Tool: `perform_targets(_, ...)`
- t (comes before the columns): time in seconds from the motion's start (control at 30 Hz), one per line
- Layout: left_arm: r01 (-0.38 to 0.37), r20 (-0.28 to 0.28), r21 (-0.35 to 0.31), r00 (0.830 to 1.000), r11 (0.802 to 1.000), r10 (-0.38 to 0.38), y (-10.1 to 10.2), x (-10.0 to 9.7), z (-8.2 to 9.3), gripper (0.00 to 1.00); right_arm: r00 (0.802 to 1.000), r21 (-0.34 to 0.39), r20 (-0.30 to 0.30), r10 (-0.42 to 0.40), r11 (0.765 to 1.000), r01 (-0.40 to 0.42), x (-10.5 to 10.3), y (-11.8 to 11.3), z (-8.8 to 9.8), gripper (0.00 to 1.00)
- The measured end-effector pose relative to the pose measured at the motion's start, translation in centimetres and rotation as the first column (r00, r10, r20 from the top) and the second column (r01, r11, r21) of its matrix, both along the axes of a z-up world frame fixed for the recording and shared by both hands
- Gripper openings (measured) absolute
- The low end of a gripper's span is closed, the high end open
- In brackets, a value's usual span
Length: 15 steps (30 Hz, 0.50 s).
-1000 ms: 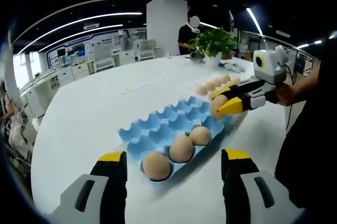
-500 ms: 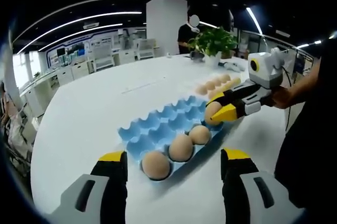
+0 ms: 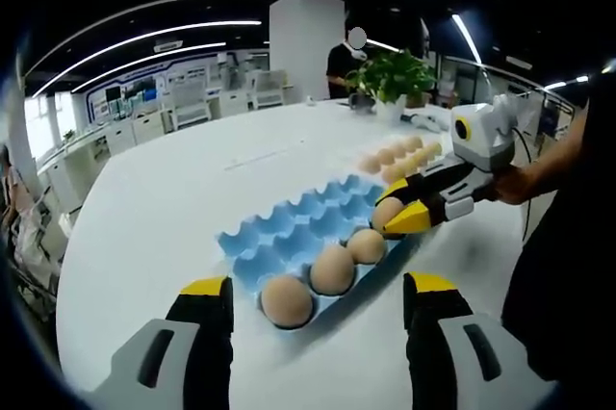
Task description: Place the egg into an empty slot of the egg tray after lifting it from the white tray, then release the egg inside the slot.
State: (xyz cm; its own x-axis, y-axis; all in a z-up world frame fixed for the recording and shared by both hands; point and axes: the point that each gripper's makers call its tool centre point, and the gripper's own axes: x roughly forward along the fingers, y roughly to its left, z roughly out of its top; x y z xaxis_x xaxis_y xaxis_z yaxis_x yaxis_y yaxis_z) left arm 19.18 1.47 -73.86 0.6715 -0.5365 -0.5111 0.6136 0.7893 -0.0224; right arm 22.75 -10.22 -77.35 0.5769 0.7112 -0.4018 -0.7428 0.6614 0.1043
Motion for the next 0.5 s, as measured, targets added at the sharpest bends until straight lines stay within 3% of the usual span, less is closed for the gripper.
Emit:
perform_targets(0.17,0.001,-0.004,0.002,1.0,1.0,-0.001,-0.02,-0.02,-0.09,0.73,1.0,0.0,0.014,0.006,1.0,-0.006,-0.05,0.03,0.03,0.26)
perform_targets(0.43,-0.001,-0.003,0.001,1.0,1.0,0.001,-0.03,0.0,-0.03,0.73,0.995,-0.049,0.087,0.046,0.998,-0.042,-0.28,0.28,-0.13,0.27)
perform_targets(0.5,-0.002,-0.005,0.003,1.0,1.0,0.002,0.02,0.01,-0.07,0.72,0.996,-0.023,0.072,0.049,0.999,-0.048,-0.39,0.28,-0.05,0.27)
